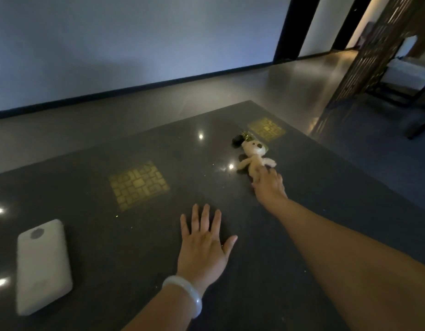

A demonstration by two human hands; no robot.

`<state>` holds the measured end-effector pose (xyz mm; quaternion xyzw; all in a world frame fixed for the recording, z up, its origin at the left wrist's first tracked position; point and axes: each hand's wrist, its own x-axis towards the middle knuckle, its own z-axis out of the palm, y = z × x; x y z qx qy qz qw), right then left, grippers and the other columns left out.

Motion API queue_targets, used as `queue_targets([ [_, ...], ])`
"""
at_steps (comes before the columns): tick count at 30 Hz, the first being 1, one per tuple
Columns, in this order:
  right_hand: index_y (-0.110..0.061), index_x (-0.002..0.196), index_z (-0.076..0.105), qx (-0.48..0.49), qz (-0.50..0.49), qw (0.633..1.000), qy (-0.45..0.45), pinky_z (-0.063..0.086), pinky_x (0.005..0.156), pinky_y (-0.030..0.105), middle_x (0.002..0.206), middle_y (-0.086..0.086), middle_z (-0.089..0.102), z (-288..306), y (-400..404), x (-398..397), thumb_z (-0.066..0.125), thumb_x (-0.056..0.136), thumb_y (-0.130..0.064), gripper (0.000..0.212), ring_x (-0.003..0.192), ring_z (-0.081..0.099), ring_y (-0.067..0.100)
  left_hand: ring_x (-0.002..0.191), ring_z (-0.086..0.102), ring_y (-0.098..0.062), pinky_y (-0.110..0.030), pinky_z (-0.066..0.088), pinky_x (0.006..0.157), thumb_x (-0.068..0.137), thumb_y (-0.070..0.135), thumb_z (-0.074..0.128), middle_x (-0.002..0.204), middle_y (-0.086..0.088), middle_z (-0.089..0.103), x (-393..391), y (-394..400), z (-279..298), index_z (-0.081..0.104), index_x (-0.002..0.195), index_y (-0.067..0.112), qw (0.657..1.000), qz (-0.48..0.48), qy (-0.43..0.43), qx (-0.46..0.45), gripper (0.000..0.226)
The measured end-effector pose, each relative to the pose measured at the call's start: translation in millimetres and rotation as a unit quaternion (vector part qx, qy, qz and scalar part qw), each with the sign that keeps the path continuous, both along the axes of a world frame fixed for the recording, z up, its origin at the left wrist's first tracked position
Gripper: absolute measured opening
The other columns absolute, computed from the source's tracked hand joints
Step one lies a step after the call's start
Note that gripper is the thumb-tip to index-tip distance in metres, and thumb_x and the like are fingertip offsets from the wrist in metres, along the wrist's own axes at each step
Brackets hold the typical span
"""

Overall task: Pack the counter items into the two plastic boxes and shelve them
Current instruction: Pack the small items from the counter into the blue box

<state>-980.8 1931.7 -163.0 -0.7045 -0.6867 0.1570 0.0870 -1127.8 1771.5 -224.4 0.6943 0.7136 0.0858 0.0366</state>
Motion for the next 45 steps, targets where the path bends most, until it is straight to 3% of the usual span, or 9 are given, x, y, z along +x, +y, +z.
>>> queue_targets([
  [7, -0.021, 0.129, 0.046, 0.027, 0.063, 0.995, 0.076, 0.045, 0.096, 0.040, 0.129, 0.006, 0.048, -10.1, -90.0, 37.7, 0.052, 0.093, -0.008, 0.040, 0.115, 0.048, 0.024, 0.148, 0.000, -0.031, -0.058, 0.004, 0.116, 0.087, 0.071, 0.001, 0.160, -0.007, 0.012, -1.5, -1.2, 3.3, 0.014, 0.151, 0.025, 1.000, 0.005, 0.002, -0.023, 0.080],
  [11, -0.038, 0.124, 0.043, -0.022, 0.095, 0.989, 0.112, 0.048, 0.067, 0.012, 0.118, -0.007, 0.044, -9.3, -144.3, 82.1, 0.060, 0.090, -0.012, 0.046, 0.096, 0.051, 0.005, 0.148, -0.001, -0.031, -0.058, 0.004, 0.117, 0.086, 0.071, 0.000, 0.160, -0.007, 0.011, -2.5, -2.0, 7.3, 0.013, 0.152, 0.025, 1.000, -0.004, -0.003, -0.028, 0.081],
  [13, -0.042, 0.120, 0.044, -0.041, 0.082, 0.988, 0.123, 0.044, 0.059, 0.010, 0.114, -0.010, 0.043, -3.7, -153.9, 95.9, 0.069, 0.084, -0.017, 0.050, 0.089, 0.049, 0.001, 0.148, -0.002, -0.031, -0.058, 0.004, 0.117, 0.086, 0.070, 0.001, 0.160, -0.008, 0.010, -2.6, -2.9, 7.9, 0.012, 0.152, 0.024, 1.000, -0.006, -0.005, -0.030, 0.081],
  [17, -0.040, 0.125, 0.043, -0.011, 0.029, 0.987, 0.156, 0.048, 0.089, 0.029, 0.124, -0.006, 0.040, 4.3, -148.9, 95.3, 0.076, 0.076, -0.034, 0.059, 0.111, 0.046, 0.012, 0.148, 0.000, -0.032, -0.057, 0.004, 0.117, 0.088, 0.069, 0.004, 0.160, -0.008, 0.012, -2.2, -2.9, 7.2, 0.014, 0.152, 0.024, 1.000, -0.004, -0.004, -0.025, 0.078],
  [23, -0.031, 0.151, 0.018, 0.001, -0.007, 0.998, 0.070, 0.023, 0.114, 0.042, 0.155, -0.001, 0.018, 7.7, -91.2, 45.3, 0.064, 0.083, -0.051, 0.085, 0.140, 0.020, 0.028, 0.147, 0.004, -0.032, -0.058, 0.006, 0.117, 0.087, 0.069, 0.001, 0.158, -0.008, 0.017, -0.4, -1.6, 3.6, 0.019, 0.151, 0.025, 1.000, 0.002, 0.000, -0.010, 0.080],
  [27, -0.030, 0.146, 0.028, -0.021, -0.027, 0.999, 0.027, 0.028, 0.108, 0.043, 0.149, 0.003, 0.030, -5.1, -68.6, 19.8, 0.055, 0.091, -0.048, 0.064, 0.132, 0.031, 0.031, 0.148, 0.004, -0.031, -0.057, 0.004, 0.117, 0.088, 0.070, 0.003, 0.158, -0.007, 0.017, -1.1, -0.7, 0.8, 0.020, 0.150, 0.026, 1.000, 0.003, -0.003, 0.002, 0.078],
  [31, -0.027, 0.135, 0.040, 0.083, 0.028, 0.996, -0.022, 0.033, 0.102, 0.037, 0.134, 0.002, 0.040, -23.0, -97.2, 18.9, 0.051, 0.094, -0.040, 0.043, 0.117, 0.038, 0.023, 0.148, 0.002, -0.031, -0.057, 0.003, 0.117, 0.088, 0.070, 0.003, 0.159, -0.008, 0.016, -2.9, -0.6, -0.1, 0.018, 0.150, 0.025, 1.000, 0.001, -0.007, -0.002, 0.078],
  [36, -0.044, 0.129, 0.041, 0.069, 0.093, 0.993, 0.033, 0.031, 0.098, 0.028, 0.126, -0.016, 0.037, -29.9, -164.9, 52.1, 0.056, 0.088, -0.047, 0.043, 0.113, 0.031, 0.006, 0.148, -0.008, -0.030, -0.056, -0.006, 0.116, 0.092, 0.066, 0.021, 0.161, -0.006, 0.003, -4.5, -1.9, 5.9, 0.009, 0.153, 0.025, 0.998, -0.035, -0.031, -0.039, 0.074],
  [45, -0.064, 0.118, 0.034, -0.026, 0.130, 0.990, 0.049, 0.024, 0.104, 0.026, 0.118, -0.040, 0.022, -19.9, -271.4, 114.9, 0.057, 0.082, -0.054, 0.044, 0.114, 0.018, -0.008, 0.144, -0.024, -0.028, -0.058, -0.006, 0.114, 0.087, 0.045, 0.063, 0.159, 0.010, -0.020, 56.1, -20.5, 41.5, -0.004, 0.151, 0.043, 0.938, -0.331, -0.066, -0.075, 0.093],
])
